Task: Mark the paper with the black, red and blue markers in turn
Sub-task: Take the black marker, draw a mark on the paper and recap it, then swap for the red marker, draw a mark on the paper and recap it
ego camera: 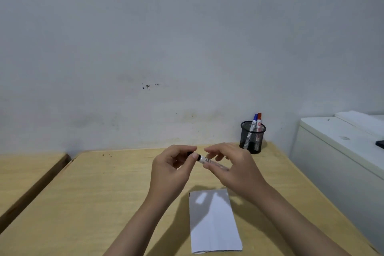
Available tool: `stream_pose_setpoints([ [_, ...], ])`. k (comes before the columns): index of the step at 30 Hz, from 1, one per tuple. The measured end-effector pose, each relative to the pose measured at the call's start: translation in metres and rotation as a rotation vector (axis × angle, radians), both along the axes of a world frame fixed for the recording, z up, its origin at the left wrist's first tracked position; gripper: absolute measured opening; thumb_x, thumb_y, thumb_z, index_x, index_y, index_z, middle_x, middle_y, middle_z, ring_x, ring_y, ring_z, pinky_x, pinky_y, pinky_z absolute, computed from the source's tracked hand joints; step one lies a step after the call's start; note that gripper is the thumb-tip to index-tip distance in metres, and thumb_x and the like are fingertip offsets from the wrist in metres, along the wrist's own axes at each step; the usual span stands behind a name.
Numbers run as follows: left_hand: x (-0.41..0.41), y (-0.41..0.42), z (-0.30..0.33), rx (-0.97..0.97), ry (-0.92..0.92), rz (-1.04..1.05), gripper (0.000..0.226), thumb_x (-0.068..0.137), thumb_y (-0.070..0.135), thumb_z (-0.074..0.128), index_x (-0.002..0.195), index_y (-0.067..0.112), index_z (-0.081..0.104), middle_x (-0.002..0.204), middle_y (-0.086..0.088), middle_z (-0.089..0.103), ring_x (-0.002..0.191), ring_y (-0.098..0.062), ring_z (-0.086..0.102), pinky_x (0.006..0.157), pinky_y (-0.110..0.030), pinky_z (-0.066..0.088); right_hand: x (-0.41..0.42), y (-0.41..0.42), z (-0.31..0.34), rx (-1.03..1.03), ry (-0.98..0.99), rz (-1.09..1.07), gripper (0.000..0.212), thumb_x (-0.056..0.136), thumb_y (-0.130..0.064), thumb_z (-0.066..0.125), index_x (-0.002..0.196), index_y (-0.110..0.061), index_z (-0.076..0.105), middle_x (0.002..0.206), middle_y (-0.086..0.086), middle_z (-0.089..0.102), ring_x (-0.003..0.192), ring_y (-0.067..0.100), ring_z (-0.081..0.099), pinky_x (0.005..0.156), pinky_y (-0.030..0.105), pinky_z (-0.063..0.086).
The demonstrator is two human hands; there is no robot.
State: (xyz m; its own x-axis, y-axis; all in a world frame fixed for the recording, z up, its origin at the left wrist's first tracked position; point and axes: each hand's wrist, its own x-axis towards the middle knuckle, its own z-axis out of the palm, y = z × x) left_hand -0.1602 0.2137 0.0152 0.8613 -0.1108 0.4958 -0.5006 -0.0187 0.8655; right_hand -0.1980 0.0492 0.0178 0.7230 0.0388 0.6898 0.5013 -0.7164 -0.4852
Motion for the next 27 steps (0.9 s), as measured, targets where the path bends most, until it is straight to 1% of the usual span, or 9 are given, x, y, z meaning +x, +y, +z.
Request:
stream_pose_setpoints([
  [3,0.004,-0.021,0.001,-0.007,0.022,-0.064,0.016,0.077,0.008,0.071,0.088,0.021,0.073,0.078,-0.006,0.076,0.077,-0.02,0.07,0.073,-0.03,0.056,-0.001,-0.022,-0.001,-0.093,-0.043,0.013,0.028,0.078,-0.022,0.07,0.106,-0.02,0.066,0.088,-0.008,0.067,0.079,0.003,0.061,0.073,0.028,0.052],
  [6,0.013,-0.051,0.003,-0.015,0.041,-0.103,0.02,0.079,0.011,0.07,0.094,0.024,0.072,0.079,-0.001,0.077,0.079,-0.016,0.072,0.074,-0.025,0.058,0.001,-0.053,0.004,-0.128,-0.029,-0.025,0.043,0.08,-0.022,0.066,0.122,-0.023,0.057,0.086,-0.007,0.063,0.075,0.006,0.059,0.07,0.028,0.052],
  [9,0.03,-0.085,0.007,0.067,-0.015,-0.129,0.018,0.081,0.018,0.069,0.098,0.02,0.072,0.09,0.004,0.076,0.086,-0.006,0.07,0.078,-0.02,0.056,0.009,-0.093,0.016,-0.039,-0.06,-0.043,0.054,0.081,-0.012,0.065,0.131,-0.027,0.052,0.081,-0.004,0.061,0.071,0.014,0.06,0.068,0.024,0.052],
  [11,0.047,-0.108,0.009,0.14,-0.047,-0.128,0.019,0.082,0.021,0.068,0.1,0.018,0.071,0.096,0.005,0.074,0.087,0.002,0.067,0.079,-0.016,0.053,0.018,-0.122,0.029,0.058,-0.097,-0.09,0.052,0.081,-0.006,0.065,0.127,-0.029,0.054,0.078,0.001,0.061,0.067,0.018,0.061,0.066,0.024,0.053],
  [13,0.07,-0.133,0.005,0.232,-0.063,-0.095,0.024,0.082,0.027,0.066,0.105,0.018,0.069,0.102,0.004,0.072,0.091,0.003,0.065,0.082,-0.018,0.051,0.032,-0.15,0.043,0.177,-0.154,-0.174,0.047,0.08,-0.002,0.066,0.118,-0.03,0.057,0.073,0.002,0.061,0.064,0.019,0.06,0.065,0.022,0.054],
  [18,0.123,-0.188,-0.012,0.465,-0.063,-0.037,0.044,0.083,0.034,0.063,0.121,0.013,0.057,0.125,-0.003,0.061,0.114,-0.015,0.056,0.093,-0.024,0.042,0.084,-0.201,0.052,0.362,-0.284,-0.38,0.036,0.081,-0.006,0.067,0.11,-0.021,0.053,0.068,-0.001,0.059,0.057,0.009,0.06,0.059,0.013,0.05],
  [20,0.134,-0.205,-0.019,0.531,-0.08,-0.048,0.046,0.084,0.032,0.062,0.125,0.012,0.054,0.129,-0.006,0.059,0.119,-0.019,0.054,0.096,-0.026,0.039,0.106,-0.211,0.042,0.365,-0.242,-0.409,0.035,0.081,-0.006,0.066,0.109,-0.021,0.053,0.064,-0.002,0.059,0.053,0.005,0.059,0.056,0.012,0.049],
  [22,0.141,-0.218,-0.027,0.581,-0.125,-0.07,0.043,0.085,0.029,0.06,0.124,0.012,0.055,0.127,-0.007,0.06,0.119,-0.021,0.053,0.092,-0.021,0.036,0.123,-0.218,0.026,0.319,-0.153,-0.436,0.034,0.08,-0.007,0.065,0.109,-0.022,0.054,0.062,0.002,0.061,0.052,0.006,0.059,0.056,0.013,0.049],
  [27,0.15,-0.233,-0.039,0.564,-0.159,-0.023,0.04,0.086,0.033,0.06,0.118,0.009,0.061,0.125,-0.008,0.061,0.117,-0.02,0.054,0.087,-0.015,0.031,0.15,-0.228,-0.008,0.208,0.154,-0.474,0.031,0.078,-0.009,0.062,0.106,-0.02,0.054,0.06,0.011,0.065,0.06,0.022,0.064,0.06,0.038,0.055],
])
